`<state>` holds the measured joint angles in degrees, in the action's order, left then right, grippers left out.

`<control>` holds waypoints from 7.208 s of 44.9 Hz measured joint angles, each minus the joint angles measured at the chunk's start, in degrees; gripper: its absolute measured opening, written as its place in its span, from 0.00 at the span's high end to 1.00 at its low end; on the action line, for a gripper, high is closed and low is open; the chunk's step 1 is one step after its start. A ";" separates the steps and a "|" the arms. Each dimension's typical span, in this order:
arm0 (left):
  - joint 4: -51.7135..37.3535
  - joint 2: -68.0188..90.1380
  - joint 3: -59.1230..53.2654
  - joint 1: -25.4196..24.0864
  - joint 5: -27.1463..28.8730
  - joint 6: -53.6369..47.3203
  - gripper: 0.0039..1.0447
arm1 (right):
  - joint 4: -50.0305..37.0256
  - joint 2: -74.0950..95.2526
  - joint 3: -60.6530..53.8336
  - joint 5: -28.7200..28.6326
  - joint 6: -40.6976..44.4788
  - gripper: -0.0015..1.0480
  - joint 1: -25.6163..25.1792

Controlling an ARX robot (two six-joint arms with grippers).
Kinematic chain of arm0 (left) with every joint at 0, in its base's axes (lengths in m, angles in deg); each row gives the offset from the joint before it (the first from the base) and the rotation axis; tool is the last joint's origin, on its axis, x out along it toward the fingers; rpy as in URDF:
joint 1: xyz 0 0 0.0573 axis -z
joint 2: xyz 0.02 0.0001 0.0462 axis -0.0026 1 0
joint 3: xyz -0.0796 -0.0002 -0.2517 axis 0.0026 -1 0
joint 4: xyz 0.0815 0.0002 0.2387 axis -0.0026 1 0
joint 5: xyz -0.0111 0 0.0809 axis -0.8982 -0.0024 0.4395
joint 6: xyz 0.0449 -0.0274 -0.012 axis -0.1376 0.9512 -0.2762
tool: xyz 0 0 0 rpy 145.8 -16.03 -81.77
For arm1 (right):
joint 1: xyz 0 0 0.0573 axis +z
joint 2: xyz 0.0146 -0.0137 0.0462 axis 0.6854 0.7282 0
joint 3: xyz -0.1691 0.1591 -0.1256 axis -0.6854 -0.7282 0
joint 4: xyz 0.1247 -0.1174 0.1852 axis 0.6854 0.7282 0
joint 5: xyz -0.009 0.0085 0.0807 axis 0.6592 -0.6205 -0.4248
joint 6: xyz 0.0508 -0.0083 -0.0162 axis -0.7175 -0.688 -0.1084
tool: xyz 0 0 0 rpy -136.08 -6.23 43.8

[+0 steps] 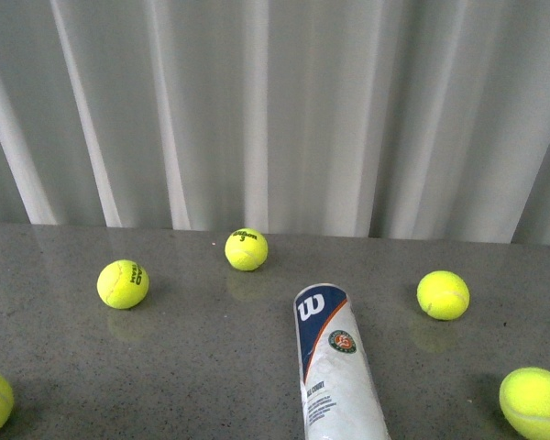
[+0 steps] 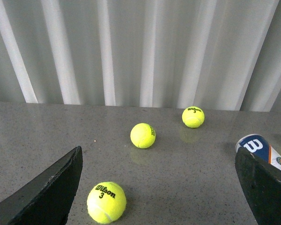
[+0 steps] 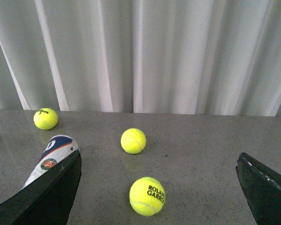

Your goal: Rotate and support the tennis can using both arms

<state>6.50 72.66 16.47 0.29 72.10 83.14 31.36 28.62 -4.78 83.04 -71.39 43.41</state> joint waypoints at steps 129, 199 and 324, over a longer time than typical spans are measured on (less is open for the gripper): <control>0.00 -0.02 0.00 0.00 0.00 0.00 0.06 | 5.20 123.49 68.70 -11.37 -18.60 0.07 19.12; 0.00 -0.02 0.00 0.00 0.00 0.00 0.06 | -8.15 129.00 74.29 -7.65 82.75 0.79 27.04; 0.00 -0.09 0.00 0.00 0.00 0.00 0.06 | -53.00 66.53 12.63 8.85 -0.24 0.78 8.98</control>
<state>6.50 72.57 16.47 0.29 72.10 83.14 -21.65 95.16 7.85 91.90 -71.63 52.39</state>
